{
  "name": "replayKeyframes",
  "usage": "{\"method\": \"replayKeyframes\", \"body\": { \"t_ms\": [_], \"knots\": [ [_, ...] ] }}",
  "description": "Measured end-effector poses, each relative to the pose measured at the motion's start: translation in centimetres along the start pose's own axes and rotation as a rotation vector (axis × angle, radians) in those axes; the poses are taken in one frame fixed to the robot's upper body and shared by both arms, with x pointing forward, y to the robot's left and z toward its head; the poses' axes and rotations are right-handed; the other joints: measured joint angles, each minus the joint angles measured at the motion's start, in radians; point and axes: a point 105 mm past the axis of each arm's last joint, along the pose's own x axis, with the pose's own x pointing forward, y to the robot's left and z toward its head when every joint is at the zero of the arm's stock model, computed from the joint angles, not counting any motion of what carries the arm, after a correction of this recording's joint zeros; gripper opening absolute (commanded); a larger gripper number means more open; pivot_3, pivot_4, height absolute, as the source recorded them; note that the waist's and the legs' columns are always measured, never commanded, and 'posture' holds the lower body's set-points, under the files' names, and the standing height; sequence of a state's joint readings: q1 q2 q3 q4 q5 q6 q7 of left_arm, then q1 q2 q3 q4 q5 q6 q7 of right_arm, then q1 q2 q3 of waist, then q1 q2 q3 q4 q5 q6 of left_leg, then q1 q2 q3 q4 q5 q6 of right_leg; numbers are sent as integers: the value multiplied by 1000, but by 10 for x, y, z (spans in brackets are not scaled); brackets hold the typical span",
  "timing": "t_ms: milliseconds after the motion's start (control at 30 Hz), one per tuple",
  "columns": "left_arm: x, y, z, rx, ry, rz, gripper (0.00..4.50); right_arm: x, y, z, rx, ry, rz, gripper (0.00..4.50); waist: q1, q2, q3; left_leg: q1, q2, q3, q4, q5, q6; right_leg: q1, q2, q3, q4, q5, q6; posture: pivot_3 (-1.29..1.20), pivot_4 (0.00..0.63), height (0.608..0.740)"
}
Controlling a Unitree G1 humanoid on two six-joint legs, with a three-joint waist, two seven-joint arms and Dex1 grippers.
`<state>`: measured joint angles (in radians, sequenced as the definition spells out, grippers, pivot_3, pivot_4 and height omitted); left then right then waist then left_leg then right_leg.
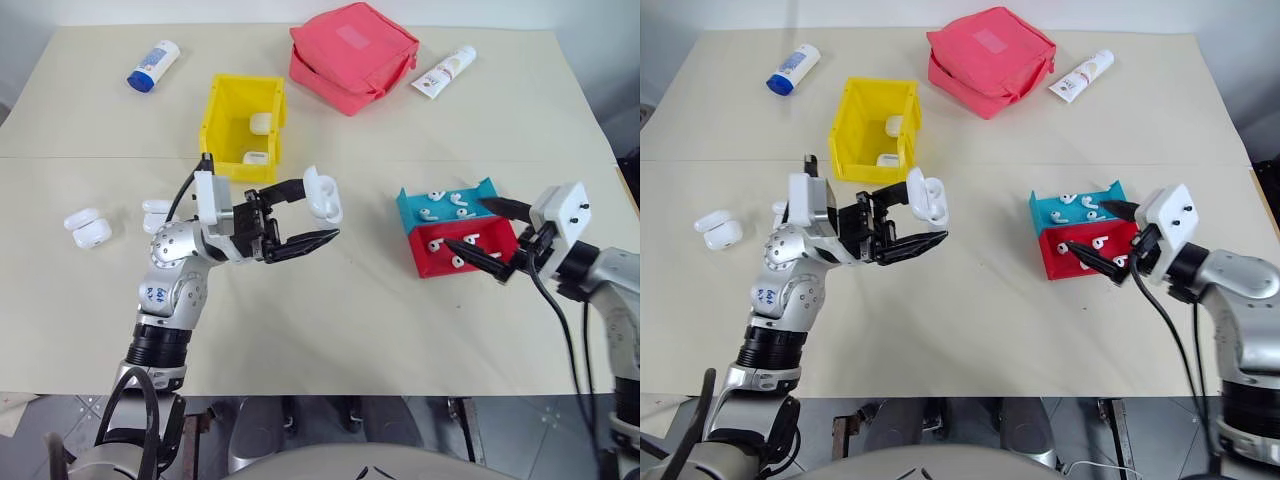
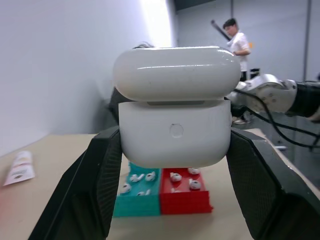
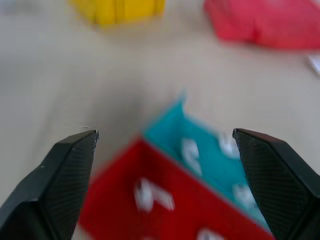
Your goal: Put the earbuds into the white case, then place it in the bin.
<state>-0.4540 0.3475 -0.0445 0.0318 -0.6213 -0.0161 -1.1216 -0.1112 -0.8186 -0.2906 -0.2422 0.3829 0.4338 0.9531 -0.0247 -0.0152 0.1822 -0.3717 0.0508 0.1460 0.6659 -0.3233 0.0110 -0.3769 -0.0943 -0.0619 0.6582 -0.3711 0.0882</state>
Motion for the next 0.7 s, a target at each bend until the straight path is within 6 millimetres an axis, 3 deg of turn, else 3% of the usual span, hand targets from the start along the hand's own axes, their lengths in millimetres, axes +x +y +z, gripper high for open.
{"method": "replayKeyframes", "body": {
  "t_ms": [233,300,400,533,700],
  "knots": [
    [10,-6,-10,-66,-27,-31,2779,-26,-6,-9,-84,300,78,4500,1,-1,1,0,0,-1,0,0,0,1,-1,-1,-1,0,0,0,150,740],
    [15,-10,-12,-75,-37,-45,2779,-27,-7,-7,-121,361,113,4326,1,-1,0,0,-1,-1,0,0,1,1,-1,0,-1,0,0,0,150,740],
    [21,-19,-21,-109,-42,-60,2779,-30,-11,-4,-152,430,146,3609,1,-1,1,0,0,-2,0,0,1,1,-1,-1,-1,0,0,0,150,740],
    [19,-23,-26,-122,-33,-52,2779,-32,-11,-11,-195,527,187,3609,0,-1,1,0,0,-2,0,0,1,1,-1,-1,-2,0,0,0,150,740],
    [21,-31,-29,-129,-31,-53,2779,-20,-11,-2,-284,544,231,3609,-1,-1,1,0,0,-2,0,0,1,1,-1,-1,-1,0,0,0,150,740]
  ]
}}
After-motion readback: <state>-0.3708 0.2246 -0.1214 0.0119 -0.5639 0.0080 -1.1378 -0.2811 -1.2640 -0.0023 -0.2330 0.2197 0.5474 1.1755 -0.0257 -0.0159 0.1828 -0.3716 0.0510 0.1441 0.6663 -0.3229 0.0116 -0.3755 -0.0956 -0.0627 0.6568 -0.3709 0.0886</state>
